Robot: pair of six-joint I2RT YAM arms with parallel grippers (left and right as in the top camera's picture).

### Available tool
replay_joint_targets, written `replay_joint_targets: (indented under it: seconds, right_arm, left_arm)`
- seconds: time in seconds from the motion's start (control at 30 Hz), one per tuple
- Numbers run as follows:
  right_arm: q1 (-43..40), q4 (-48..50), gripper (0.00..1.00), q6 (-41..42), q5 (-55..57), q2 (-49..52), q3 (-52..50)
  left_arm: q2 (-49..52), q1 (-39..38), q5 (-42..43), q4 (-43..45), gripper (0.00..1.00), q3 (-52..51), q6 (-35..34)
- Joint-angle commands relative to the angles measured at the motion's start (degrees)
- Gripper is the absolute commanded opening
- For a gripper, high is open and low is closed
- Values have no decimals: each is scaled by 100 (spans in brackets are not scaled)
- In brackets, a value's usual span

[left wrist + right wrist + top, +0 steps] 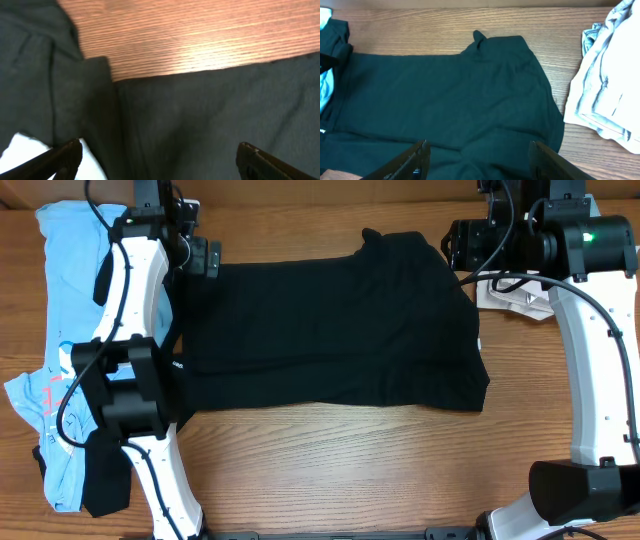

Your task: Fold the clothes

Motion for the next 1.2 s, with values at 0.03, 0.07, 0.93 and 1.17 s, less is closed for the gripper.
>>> replay_joint_targets:
  seconds: [0.03,0.07,0.93,1.17]
  right_arm:
    - [17,-55,66,-39,103,116,116]
    - [17,-74,66,-42,103,138,116]
    - [17,-223,65,-42,103,223,116]
    - [17,-219,65,-42,103,225,116]
  left_arm:
    - [133,-66,195,251,99,138,367]
    - [195,-66,192,297,99,138,372]
    - [1134,-94,55,1193,97,136,-4]
    - [1279,-85,20,1384,96,133,-116]
